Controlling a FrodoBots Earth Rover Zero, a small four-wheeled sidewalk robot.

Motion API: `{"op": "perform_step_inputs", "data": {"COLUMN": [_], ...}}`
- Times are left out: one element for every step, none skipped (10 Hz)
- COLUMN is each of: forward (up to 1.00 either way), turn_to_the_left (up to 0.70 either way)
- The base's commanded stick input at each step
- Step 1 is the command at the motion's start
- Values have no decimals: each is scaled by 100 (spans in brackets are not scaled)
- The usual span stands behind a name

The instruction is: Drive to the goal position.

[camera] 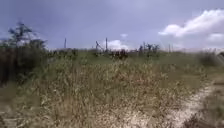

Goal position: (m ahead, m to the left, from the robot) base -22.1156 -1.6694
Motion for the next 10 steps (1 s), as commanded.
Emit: {"op": "perform_step_inputs", "data": {"forward": [-70,-70,-70,-70,-70,-70,-70,-70,-70,-70], "turn_to_the_left": [-27,-27,-27,-27,-27,-27,-27,-27,-27,-27]}}
